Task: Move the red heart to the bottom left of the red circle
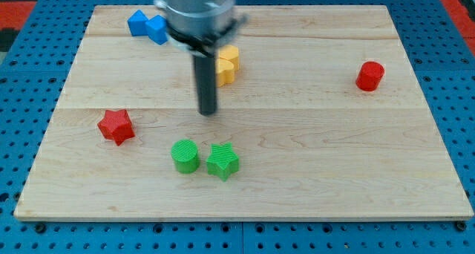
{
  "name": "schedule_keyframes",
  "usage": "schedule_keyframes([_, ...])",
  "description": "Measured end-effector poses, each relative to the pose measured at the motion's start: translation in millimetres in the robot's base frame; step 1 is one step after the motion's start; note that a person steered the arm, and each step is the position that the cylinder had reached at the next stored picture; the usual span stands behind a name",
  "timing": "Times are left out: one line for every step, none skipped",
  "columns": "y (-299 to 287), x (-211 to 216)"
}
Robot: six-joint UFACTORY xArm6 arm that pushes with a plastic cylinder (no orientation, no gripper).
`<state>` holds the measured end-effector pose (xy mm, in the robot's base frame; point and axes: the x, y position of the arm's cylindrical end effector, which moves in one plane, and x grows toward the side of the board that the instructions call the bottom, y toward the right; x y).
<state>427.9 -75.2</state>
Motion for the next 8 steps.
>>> schedule_keyframes([-107,0])
schedule_keyframes([-182,30])
schedule_keyframes([-184,74])
schedule_keyframes([-108,77])
schedule_keyframes([-51,54])
schedule_keyframes([-81,48])
schedule_keyframes([-154,52])
schedule_keyframes([-184,41])
